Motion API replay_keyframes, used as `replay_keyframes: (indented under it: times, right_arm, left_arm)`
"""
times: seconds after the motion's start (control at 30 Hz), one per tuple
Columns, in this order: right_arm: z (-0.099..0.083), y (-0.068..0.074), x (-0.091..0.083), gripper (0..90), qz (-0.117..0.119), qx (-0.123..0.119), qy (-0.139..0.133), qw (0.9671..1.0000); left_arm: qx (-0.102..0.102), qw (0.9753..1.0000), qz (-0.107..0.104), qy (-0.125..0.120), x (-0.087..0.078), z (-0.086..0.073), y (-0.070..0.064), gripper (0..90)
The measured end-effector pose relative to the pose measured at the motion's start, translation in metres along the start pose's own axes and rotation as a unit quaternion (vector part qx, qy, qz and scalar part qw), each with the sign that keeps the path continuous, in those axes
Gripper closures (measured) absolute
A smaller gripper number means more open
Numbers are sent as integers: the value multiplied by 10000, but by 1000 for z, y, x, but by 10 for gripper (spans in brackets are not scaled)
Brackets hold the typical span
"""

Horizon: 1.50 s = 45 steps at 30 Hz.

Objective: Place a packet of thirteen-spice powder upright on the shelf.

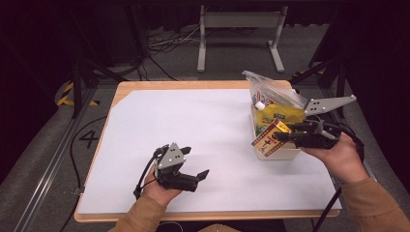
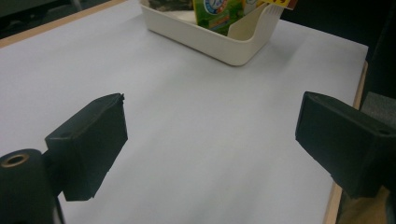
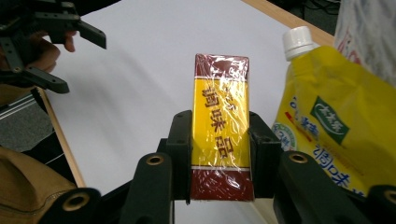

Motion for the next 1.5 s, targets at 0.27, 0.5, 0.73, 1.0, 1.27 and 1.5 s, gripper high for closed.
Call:
replay_keyframes:
  times: [0.27,0.5,0.73,1.0,1.27,1.5]
  right_arm:
    - [6,-15,-1,678,-223,-326,55,9992]
    - [11,-24,1,677,-294,-627,193,9974]
    - [10,-33,8,677,-253,-1058,400,9933]
    - [6,-38,15,677,-201,-1298,588,9896]
    - [2,-42,19,676,-36,-1391,733,9876]
    - [0,-44,23,676,155,-1501,873,9847]
  left_arm:
    - [-146,9998,-1,96,-14,-10,13,91]
    - [-217,9997,73,76,-25,-14,20,90]
    - [-306,9994,160,48,-33,-18,28,89]
    - [-360,9991,225,28,-39,-21,33,89]
    - [-425,9988,232,32,-46,-24,39,85]
    - [-429,9987,265,51,-46,-26,41,83]
Point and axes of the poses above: each handheld gripper's, and its own axes: x roughly forward along the jaws, z roughly out of its top, y roughly to its left, the point moved 4 cm from there along x, roughly forward along the jaws, and after that the axes turned 5 degrees about -z, right-handed, at the moved point
